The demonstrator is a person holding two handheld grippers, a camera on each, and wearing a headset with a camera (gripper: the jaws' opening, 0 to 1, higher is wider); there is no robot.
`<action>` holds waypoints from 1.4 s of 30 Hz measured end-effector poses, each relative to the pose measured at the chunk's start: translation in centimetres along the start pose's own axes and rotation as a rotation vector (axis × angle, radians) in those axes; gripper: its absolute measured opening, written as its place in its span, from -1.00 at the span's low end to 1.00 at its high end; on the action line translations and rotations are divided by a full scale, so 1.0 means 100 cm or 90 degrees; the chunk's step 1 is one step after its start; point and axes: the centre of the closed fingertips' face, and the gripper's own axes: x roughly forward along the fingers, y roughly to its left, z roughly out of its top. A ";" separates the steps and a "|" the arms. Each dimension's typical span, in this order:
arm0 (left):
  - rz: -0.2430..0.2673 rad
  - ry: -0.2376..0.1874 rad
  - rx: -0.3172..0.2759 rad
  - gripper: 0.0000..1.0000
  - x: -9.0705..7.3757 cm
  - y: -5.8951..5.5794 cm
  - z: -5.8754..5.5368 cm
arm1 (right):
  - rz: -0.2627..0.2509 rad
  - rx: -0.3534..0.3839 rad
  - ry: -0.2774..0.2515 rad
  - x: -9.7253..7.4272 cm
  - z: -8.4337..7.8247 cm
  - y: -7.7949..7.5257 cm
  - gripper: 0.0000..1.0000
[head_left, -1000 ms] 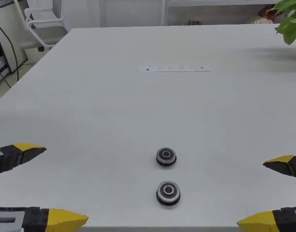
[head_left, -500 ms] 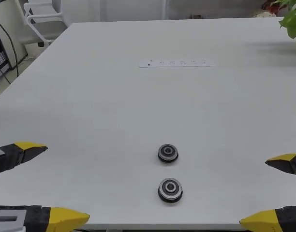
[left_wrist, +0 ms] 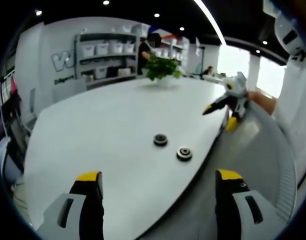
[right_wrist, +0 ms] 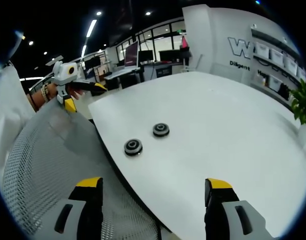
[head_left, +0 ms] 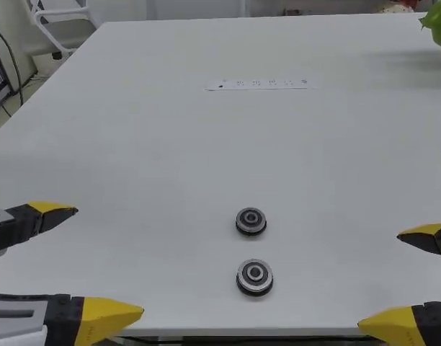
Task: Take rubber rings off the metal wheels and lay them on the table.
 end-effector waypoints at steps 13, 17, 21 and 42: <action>-0.012 0.001 0.016 0.85 0.009 0.003 0.008 | 0.014 0.004 0.007 0.007 -0.003 -0.006 0.63; -0.018 0.004 0.022 0.84 0.014 0.003 0.010 | 0.023 -0.002 0.010 0.010 -0.002 -0.007 0.63; -0.026 0.006 0.030 0.82 0.018 0.003 0.012 | 0.031 -0.011 0.012 0.014 0.002 -0.008 0.62; -0.132 0.042 0.115 0.71 0.063 -0.031 0.029 | 0.094 -0.096 0.035 0.041 0.014 -0.001 0.51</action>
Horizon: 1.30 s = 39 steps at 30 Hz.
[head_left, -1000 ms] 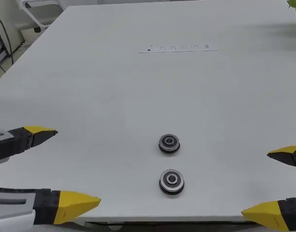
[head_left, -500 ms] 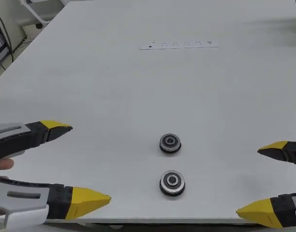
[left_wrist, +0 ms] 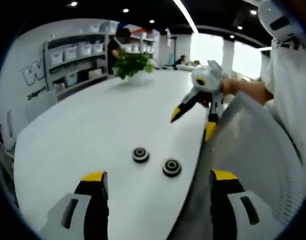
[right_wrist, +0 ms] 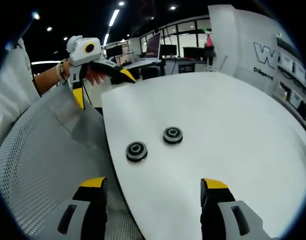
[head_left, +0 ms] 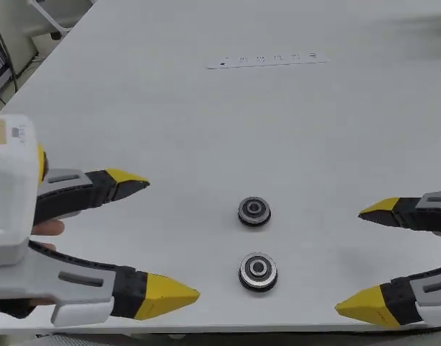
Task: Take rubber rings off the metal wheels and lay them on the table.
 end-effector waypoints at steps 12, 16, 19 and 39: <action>-0.065 0.000 0.040 0.60 0.042 -0.013 0.006 | 0.034 -0.046 -0.010 0.012 0.013 0.001 0.36; -0.072 0.003 0.059 0.57 0.050 -0.013 0.008 | 0.049 -0.057 -0.022 0.018 0.018 0.003 0.29; -0.080 0.000 0.073 0.55 0.056 -0.012 0.012 | 0.060 -0.062 -0.031 0.023 0.022 0.005 0.22; -0.088 -0.029 0.084 0.04 0.090 -0.006 0.001 | 0.133 -0.051 -0.074 0.059 0.032 0.019 -0.24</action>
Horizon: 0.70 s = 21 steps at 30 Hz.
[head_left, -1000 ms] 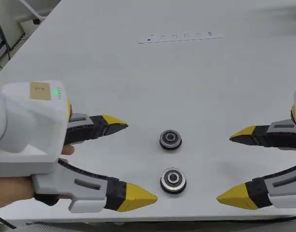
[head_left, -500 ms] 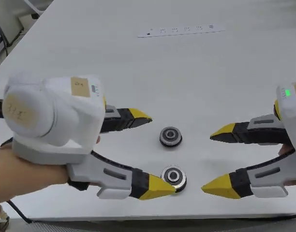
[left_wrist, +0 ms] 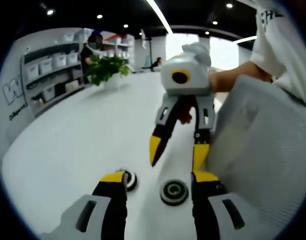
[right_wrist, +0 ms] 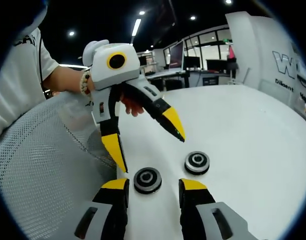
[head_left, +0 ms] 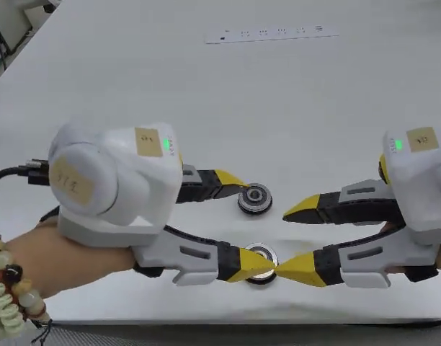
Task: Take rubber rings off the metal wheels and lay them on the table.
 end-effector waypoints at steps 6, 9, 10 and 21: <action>-0.010 0.003 0.005 -0.19 0.004 -0.003 -0.007 | 0.005 0.001 0.005 0.008 -0.005 0.003 -0.38; -0.025 0.015 0.006 -0.29 0.008 -0.008 -0.013 | 0.009 -0.002 0.011 0.012 -0.011 0.006 -0.40; -0.027 0.018 0.009 -0.32 0.009 -0.009 -0.014 | 0.010 -0.003 0.013 0.013 -0.013 0.007 -0.41; -0.051 0.070 0.034 -0.62 0.015 -0.019 -0.033 | 0.009 -0.009 0.026 0.017 -0.024 0.012 -0.55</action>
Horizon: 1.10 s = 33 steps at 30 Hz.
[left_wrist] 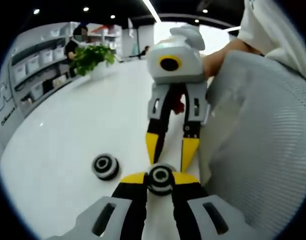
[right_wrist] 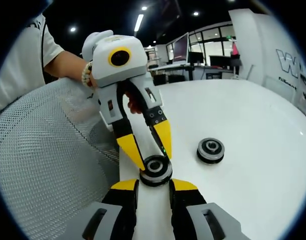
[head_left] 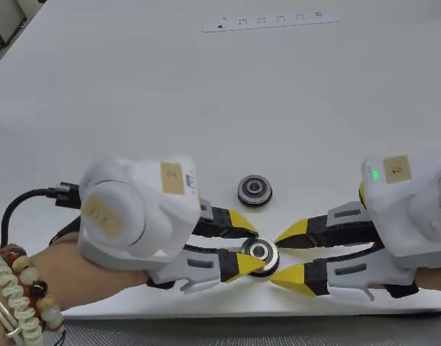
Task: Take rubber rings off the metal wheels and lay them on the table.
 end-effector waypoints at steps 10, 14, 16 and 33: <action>-0.005 -0.009 0.001 -0.71 0.001 -0.004 0.001 | -0.013 0.001 -0.008 0.000 0.002 -0.004 -0.60; -0.004 -0.012 -0.003 -0.71 0.001 -0.004 0.001 | -0.017 -0.007 -0.007 -0.001 0.002 -0.004 -0.61; -0.003 -0.013 -0.004 -0.71 0.001 -0.003 0.001 | -0.019 -0.014 -0.004 -0.001 0.001 -0.004 -0.62; 0.004 -0.016 0.002 -0.71 0.002 0.000 0.001 | -0.053 -0.068 0.020 -0.007 -0.004 -0.012 -0.97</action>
